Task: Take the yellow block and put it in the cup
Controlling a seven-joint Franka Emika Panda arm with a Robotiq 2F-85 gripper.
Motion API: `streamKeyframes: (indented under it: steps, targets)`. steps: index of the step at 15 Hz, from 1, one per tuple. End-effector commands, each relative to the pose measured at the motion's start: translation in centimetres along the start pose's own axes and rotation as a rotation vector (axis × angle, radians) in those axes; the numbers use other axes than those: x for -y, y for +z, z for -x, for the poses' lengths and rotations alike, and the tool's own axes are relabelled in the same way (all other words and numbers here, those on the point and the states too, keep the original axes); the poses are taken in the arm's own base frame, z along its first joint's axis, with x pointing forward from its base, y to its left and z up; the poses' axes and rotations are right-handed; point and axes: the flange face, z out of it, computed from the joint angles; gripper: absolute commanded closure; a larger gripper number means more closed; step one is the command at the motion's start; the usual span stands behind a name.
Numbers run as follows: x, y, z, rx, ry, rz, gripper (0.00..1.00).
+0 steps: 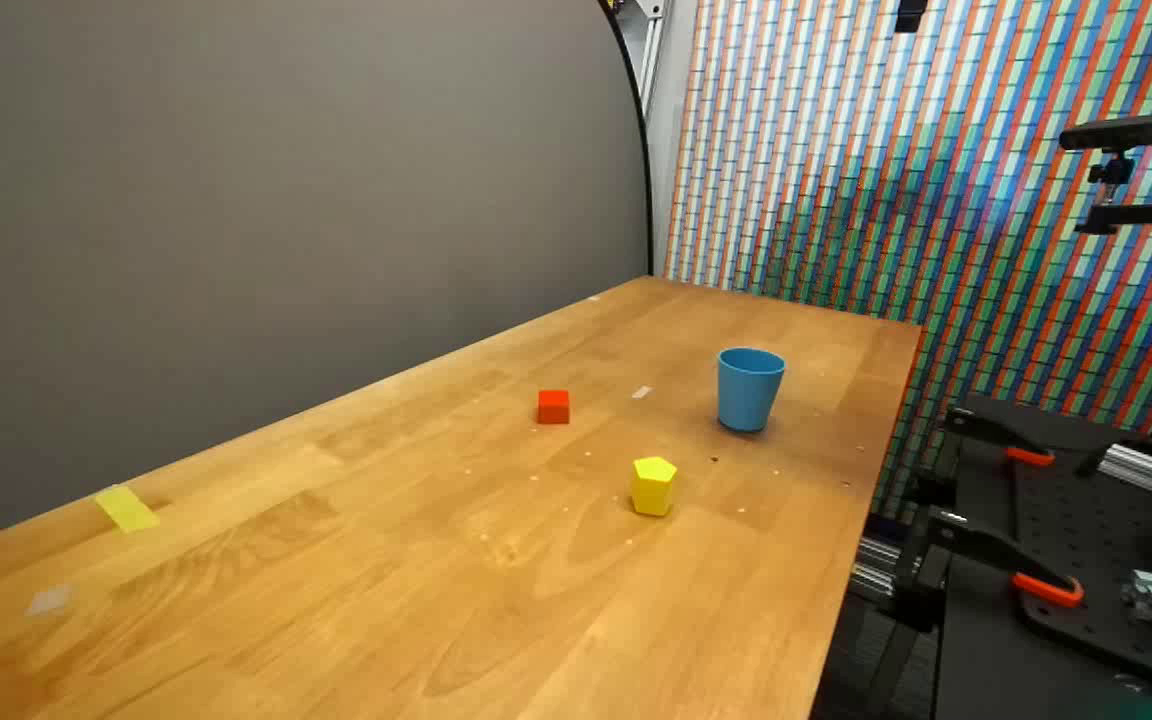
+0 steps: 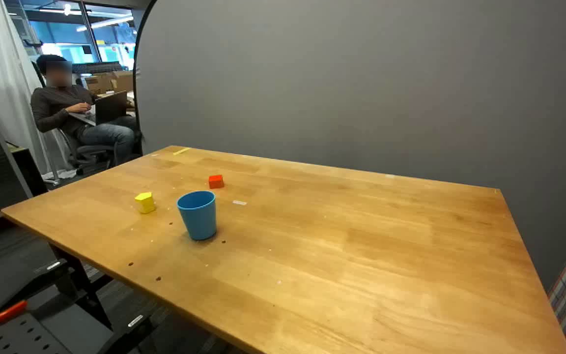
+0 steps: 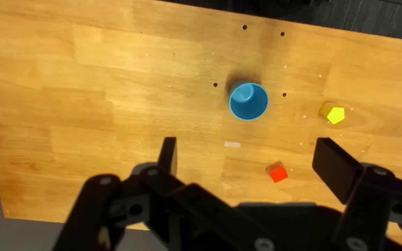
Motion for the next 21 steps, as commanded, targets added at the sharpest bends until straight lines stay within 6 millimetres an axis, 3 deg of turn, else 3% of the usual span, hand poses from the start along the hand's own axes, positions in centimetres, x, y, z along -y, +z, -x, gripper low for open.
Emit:
streamKeyframes:
  steps: [1, 4, 6, 8, 10, 14, 17, 21]
  targets:
    - [0.0, -0.3, 0.0, -0.004, 0.000, 0.001, 0.00]
    - [-0.1, -0.9, 0.0, -0.018, 0.001, 0.005, 0.00]
    - [1.3, 0.7, -2.4, 0.007, -0.007, -0.028, 0.00]
    - [5.6, 3.8, -5.4, 0.029, -0.022, -0.051, 0.00]
    - [9.4, 6.4, -7.2, 0.074, -0.083, -0.039, 0.00]
    - [19.1, 13.7, -10.4, 0.192, -0.235, -0.001, 0.00]
    - [25.5, 20.4, -11.2, 0.285, -0.342, 0.016, 0.00]
    - [30.8, 27.5, -11.4, 0.344, -0.477, 0.008, 0.00]
